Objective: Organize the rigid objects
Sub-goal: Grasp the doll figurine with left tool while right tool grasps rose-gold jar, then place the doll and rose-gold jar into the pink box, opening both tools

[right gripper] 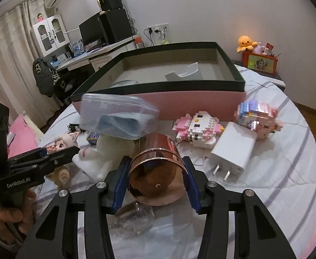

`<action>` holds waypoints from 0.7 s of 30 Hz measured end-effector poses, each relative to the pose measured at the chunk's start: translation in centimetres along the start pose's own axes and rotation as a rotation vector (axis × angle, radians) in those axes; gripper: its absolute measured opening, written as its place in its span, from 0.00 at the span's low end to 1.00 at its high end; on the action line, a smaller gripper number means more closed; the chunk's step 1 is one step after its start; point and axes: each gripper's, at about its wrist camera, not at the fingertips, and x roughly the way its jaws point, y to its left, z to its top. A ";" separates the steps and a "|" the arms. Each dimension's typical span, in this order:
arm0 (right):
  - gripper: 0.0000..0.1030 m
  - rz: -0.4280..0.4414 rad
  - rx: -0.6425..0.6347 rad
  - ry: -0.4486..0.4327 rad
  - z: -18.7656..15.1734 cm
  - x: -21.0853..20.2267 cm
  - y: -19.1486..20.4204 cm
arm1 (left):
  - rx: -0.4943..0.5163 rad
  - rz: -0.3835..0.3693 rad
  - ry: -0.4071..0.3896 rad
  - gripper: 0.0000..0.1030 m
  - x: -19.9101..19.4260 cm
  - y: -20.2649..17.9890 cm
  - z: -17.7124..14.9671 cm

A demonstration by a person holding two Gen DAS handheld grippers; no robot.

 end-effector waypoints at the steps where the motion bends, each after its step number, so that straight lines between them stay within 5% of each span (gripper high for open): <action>1: 0.47 -0.002 0.002 0.001 -0.1 -0.1 -0.1 | -0.002 0.000 -0.002 0.51 -0.1 0.0 0.0; 21: 0.47 -0.038 -0.006 -0.118 1.0 -5.7 0.6 | 0.030 0.006 -0.093 0.51 -3.8 -1.2 0.9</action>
